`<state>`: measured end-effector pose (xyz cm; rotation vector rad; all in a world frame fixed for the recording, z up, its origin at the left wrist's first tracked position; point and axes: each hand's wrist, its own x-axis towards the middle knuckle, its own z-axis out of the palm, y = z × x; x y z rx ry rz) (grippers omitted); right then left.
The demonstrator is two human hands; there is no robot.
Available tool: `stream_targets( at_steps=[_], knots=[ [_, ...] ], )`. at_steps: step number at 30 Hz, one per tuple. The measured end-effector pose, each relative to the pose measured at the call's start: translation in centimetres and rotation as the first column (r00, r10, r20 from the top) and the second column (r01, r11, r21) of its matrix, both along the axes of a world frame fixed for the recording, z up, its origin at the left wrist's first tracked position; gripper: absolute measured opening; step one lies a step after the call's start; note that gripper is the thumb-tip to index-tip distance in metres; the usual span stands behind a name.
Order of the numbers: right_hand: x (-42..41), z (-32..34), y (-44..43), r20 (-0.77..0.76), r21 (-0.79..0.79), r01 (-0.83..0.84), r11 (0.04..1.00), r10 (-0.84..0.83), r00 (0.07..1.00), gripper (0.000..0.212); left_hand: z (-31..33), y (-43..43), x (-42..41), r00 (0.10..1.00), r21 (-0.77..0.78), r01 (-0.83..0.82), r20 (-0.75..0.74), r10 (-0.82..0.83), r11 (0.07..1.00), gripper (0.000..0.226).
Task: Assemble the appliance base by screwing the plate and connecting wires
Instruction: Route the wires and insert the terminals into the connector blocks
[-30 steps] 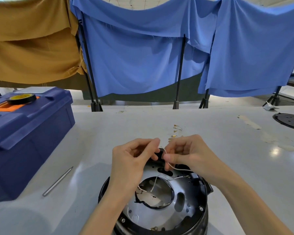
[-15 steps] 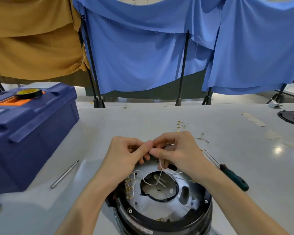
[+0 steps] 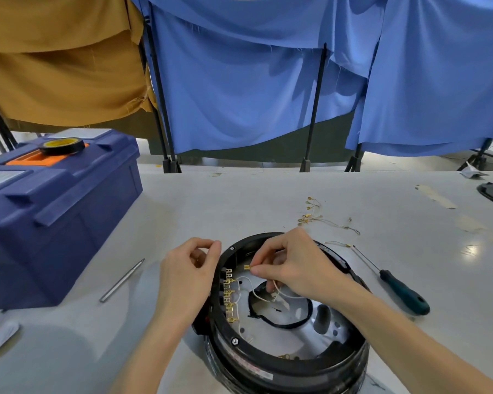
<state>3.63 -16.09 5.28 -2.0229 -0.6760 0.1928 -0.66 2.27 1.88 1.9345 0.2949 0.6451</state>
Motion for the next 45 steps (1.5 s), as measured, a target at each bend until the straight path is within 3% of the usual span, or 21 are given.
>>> stream_targets(
  at_steps=[9,16,19,22,27,31,34,39,42,45],
  knots=[
    [0.6,-0.6,1.5,0.064,-0.143,-0.042,0.989,0.052,0.997,0.007,-1.6,-0.5,-1.1,0.988,-0.092,-0.156,-0.008,0.156,0.983,0.028],
    [0.5,-0.4,1.5,0.05,-0.171,-0.043,0.984,0.052,0.997,0.008,-1.7,-0.7,-1.4,0.987,-0.098,-0.156,0.017,0.158,0.983,0.037],
    [0.2,0.5,1.0,0.038,-0.121,-0.044,0.992,0.049,0.998,0.006,-1.1,-0.6,-1.7,0.99,0.003,-0.102,0.101,0.101,0.995,0.025],
    [-0.1,1.5,0.5,0.108,-0.066,-0.037,0.997,0.044,0.993,0.007,0.5,-0.8,-2.2,0.976,0.06,0.112,0.179,-0.121,0.992,0.005],
    [-0.8,2.3,0.7,0.23,-0.08,0.005,0.997,0.014,0.973,0.006,1.0,-1.3,-2.3,0.951,0.183,0.242,0.15,-0.27,0.953,0.025],
    [-1.2,3.0,0.4,0.243,-0.091,0.002,0.996,0.02,0.97,0.006,1.3,-1.0,-2.3,0.934,0.263,0.278,0.15,-0.324,0.924,0.016],
    [-1.3,3.4,0.4,0.251,-0.108,0.003,0.994,0.025,0.968,0.006,1.4,-0.9,-2.1,0.927,0.369,0.254,0.171,-0.334,0.894,0.003],
    [-1.5,3.3,0.4,0.246,-0.136,-0.003,0.991,0.037,0.969,0.007,1.6,-0.8,-2.1,0.918,0.54,0.218,0.17,-0.36,0.813,0.012],
    [-1.8,3.6,0.3,0.238,-0.134,-0.03,0.991,0.062,0.969,0.013,1.7,-1.0,-2.2,0.888,0.663,0.104,0.274,-0.37,0.742,0.022],
    [-1.5,4.9,-0.3,0.179,-0.074,-0.11,0.991,0.122,0.976,0.015,2.0,-1.3,-2.2,0.862,0.628,0.039,0.372,-0.344,0.777,0.019]
  ],
)
